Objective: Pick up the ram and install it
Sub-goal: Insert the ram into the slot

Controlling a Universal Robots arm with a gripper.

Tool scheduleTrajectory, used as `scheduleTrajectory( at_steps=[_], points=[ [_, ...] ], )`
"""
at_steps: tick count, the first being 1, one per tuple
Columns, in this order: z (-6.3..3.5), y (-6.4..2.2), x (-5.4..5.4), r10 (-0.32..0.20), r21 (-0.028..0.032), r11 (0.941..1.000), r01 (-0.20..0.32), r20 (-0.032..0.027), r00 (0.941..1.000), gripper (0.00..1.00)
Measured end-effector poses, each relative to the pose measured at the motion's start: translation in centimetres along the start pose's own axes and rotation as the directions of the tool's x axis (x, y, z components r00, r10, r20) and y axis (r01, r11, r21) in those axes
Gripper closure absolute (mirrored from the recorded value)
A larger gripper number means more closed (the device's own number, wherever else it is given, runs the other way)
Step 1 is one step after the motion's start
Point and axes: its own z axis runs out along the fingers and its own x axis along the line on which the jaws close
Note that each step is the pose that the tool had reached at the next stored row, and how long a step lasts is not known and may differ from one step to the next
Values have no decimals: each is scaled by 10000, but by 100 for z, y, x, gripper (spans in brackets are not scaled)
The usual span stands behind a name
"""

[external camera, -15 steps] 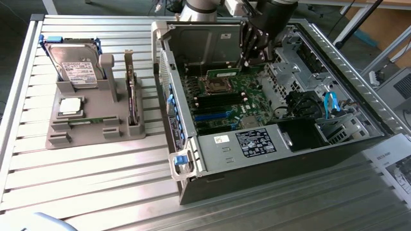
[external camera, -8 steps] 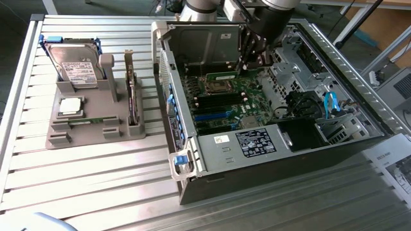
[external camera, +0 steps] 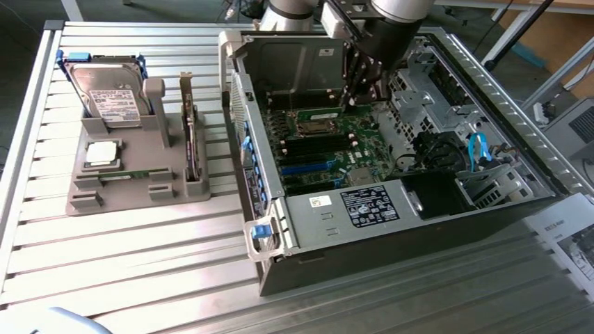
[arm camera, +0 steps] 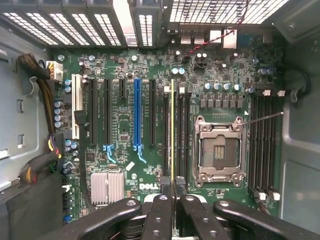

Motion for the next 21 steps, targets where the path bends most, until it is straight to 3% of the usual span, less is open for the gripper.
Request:
scheduleTrajectory(
  at_steps=[21],
  points=[
    [217, -2, 6, -1, 0, 10000, 1, -1, 10000, 88]
  ],
)
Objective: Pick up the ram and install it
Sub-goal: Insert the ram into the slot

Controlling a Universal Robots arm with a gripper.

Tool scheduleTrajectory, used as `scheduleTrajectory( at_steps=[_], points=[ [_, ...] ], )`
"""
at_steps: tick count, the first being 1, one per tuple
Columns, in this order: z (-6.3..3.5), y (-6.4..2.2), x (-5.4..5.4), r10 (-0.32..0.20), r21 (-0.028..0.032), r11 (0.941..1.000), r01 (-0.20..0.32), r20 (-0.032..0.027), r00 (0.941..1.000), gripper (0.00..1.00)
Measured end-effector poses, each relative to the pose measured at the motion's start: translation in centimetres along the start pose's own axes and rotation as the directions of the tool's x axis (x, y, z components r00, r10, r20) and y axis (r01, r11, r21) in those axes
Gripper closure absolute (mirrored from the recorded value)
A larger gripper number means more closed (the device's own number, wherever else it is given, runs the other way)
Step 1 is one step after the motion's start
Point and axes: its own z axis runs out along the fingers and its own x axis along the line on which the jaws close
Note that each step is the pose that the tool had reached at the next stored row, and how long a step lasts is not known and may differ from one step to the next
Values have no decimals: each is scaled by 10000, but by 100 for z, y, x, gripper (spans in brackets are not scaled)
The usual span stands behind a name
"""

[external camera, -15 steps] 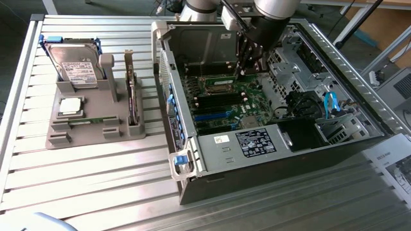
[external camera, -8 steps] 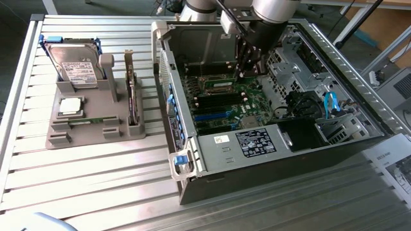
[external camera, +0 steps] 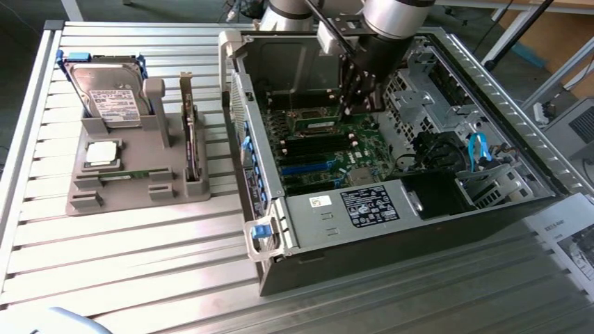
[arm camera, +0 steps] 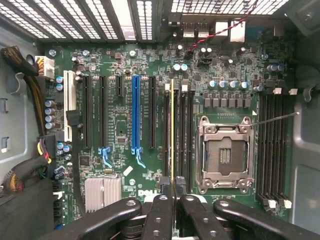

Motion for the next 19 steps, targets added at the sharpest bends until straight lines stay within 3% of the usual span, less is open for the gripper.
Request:
scheduleTrajectory(
  at_steps=[19],
  points=[
    [215, -2, 6, 0, 0, 10000, 0, 0, 10000, 88]
  ],
)
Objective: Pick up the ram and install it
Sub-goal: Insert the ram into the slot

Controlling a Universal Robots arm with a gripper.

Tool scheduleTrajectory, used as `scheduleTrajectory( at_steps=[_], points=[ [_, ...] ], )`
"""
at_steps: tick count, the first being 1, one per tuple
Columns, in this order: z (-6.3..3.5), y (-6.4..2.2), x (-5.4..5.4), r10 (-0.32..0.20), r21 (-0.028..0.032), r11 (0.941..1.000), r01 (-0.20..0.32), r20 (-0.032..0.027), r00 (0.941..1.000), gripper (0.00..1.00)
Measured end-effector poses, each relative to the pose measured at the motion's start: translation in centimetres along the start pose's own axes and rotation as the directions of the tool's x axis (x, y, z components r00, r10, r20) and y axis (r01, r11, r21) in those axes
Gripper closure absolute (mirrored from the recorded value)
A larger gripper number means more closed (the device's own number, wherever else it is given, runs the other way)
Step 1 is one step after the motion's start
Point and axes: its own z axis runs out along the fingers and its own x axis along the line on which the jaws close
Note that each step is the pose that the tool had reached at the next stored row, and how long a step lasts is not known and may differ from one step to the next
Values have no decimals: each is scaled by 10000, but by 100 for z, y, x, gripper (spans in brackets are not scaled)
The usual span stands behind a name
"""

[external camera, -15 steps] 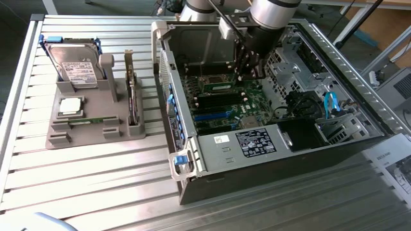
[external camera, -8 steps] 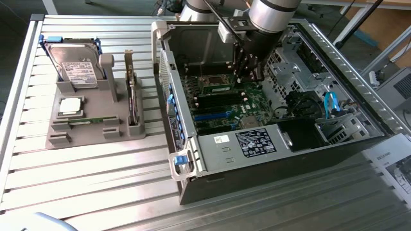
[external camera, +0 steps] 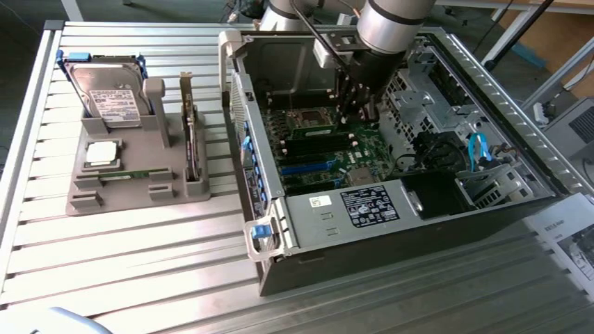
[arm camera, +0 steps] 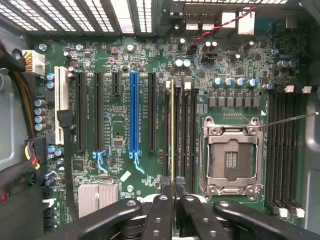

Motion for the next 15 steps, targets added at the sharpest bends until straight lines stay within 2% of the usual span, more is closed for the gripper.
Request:
scheduleTrajectory(
  at_steps=[15],
  points=[
    [140, -1, 4, 0, 0, 10000, 0, 0, 10000, 88]
  ],
)
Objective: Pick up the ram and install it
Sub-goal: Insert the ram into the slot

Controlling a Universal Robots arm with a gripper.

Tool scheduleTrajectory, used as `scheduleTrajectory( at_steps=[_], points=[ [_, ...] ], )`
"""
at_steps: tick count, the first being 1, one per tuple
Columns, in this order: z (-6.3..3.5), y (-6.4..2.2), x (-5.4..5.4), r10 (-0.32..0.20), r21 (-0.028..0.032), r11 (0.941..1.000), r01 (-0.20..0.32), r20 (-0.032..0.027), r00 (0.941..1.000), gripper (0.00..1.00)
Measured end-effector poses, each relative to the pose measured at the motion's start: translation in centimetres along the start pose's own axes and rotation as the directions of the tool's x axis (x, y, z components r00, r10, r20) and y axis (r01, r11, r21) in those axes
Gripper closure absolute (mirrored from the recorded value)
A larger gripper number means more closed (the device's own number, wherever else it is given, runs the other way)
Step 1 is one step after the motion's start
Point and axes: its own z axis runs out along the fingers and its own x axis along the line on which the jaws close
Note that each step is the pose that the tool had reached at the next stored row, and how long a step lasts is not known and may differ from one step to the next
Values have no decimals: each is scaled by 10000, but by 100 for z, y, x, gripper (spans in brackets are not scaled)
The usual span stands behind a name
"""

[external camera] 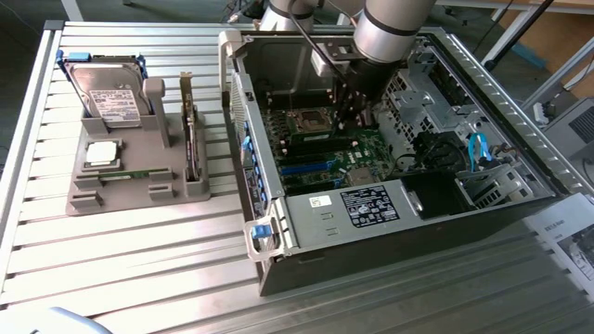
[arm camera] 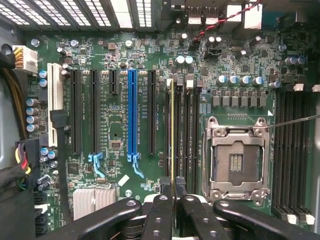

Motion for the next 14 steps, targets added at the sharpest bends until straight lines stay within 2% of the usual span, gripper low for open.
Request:
scheduleTrajectory(
  at_steps=[14],
  points=[
    [65, -1, 2, 0, 0, 10000, 0, 1, 10000, 88]
  ],
)
